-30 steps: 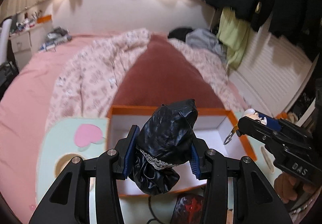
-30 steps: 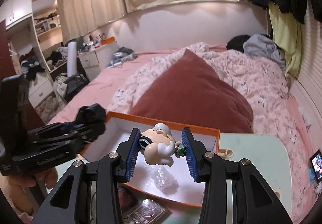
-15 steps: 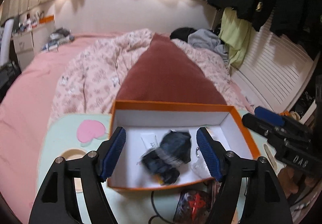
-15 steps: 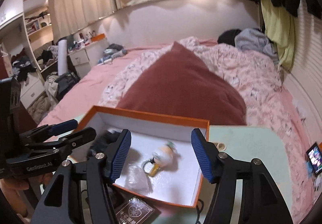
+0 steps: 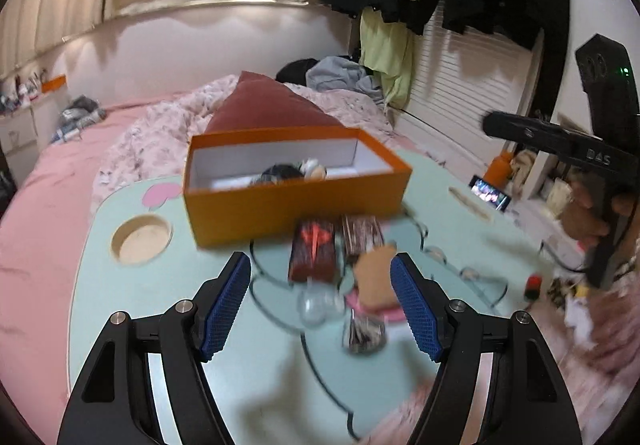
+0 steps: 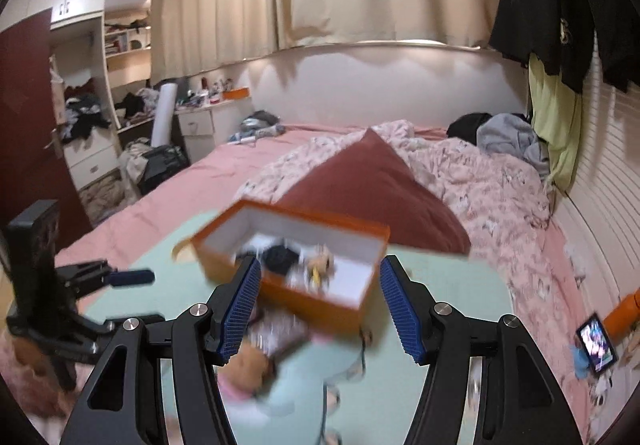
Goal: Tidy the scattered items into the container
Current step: 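Grasp the red thread spool with the right gripper while the left reaches the silver cone, then close the left gripper on the silver cone and lift it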
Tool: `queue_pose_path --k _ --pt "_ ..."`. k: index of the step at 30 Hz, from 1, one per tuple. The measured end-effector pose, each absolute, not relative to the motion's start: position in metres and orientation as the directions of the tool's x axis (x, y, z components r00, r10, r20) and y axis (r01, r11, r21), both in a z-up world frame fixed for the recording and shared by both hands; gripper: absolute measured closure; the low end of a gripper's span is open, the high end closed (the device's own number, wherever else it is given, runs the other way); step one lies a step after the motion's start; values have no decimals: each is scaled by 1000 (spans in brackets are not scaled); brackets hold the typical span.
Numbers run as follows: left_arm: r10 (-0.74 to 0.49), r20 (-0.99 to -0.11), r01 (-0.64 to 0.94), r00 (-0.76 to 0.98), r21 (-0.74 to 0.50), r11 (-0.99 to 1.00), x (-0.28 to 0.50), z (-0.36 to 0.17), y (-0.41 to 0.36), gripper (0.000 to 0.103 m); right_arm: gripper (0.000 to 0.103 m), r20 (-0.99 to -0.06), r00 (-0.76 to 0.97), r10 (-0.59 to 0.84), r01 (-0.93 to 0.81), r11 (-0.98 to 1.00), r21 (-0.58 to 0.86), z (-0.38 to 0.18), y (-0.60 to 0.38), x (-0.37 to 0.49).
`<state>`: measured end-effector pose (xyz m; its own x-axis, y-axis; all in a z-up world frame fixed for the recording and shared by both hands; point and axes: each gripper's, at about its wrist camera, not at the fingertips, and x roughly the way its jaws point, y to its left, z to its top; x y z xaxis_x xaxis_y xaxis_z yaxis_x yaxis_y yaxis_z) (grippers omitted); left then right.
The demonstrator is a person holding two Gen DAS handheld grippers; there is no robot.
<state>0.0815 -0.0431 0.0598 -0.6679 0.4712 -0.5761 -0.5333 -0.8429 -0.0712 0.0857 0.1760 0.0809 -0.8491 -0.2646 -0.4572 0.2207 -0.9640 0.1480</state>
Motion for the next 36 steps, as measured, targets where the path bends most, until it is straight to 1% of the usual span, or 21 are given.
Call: queue_pose_path --k 2,4,5,7,10,12,16,19,20,22,23,24,26,27,32,36 --pt "483 -581 -562 -655 -52 -825 94 50 -40 31 42 -481 -847 -226 174 -973 150 62 185 109" --pt "481 -604 -581 -636 -36 -813 100 40 -34 39 44 -503 -850 -159 92 -984 156 41 195 131" --pt "476 -616 -585 -628 -30 -811 99 36 -29 46 46 -524 -840 -143 69 -985 158 30 201 141" --pt "476 -632 -584 -612 -45 -810 99 25 -25 54 47 -546 -828 -125 29 -983 182 11 210 159" --pt "480 -611 -569 -630 -59 -820 101 20 -24 54 47 -585 -799 -139 8 -975 221 -20 214 180" --pt "468 -610 -563 -640 -43 -826 102 19 -22 54 47 -596 -796 -108 -24 -978 210 -36 213 190" --pt "461 -605 -576 -650 -3 -817 108 20 -15 54 47 -618 -775 -130 -2 -978 209 -49 206 190" --pt "450 -617 -591 -646 31 -806 107 17 -5 54 48 -620 -777 -105 4 -987 161 -54 197 191" --pt "449 -620 -592 -644 32 -805 106 16 -4 55 50 -619 -780 -86 5 -991 130 -55 193 191" --pt "447 -632 -591 -633 20 -807 101 13 -3 62 52 -607 -792 -68 2 -994 109 -58 191 193" --pt "448 -635 -589 -630 14 -808 100 12 -4 68 56 -600 -797 -67 0 -994 112 -59 191 193" --pt "452 -637 -587 -625 1 -809 99 11 -5 68 61 -590 -805 -62 -5 -994 110 -60 192 195" --pt "457 -632 -583 -626 -11 -813 99 11 -8 68 73 -566 -822 -61 -1 -994 109 -62 191 197" --pt "459 -629 -582 -628 -13 -813 99 11 -9 68 76 -557 -829 -59 0 -994 106 -62 190 197" --pt "458 -640 -588 -617 -12 -809 99 8 -6 68 76 -548 -834 -59 34 -998 56 -57 176 191" --pt "452 -657 -590 -604 -13 -807 95 6 -3 68 76 -532 -840 -108 75 -994 82 -43 168 181"
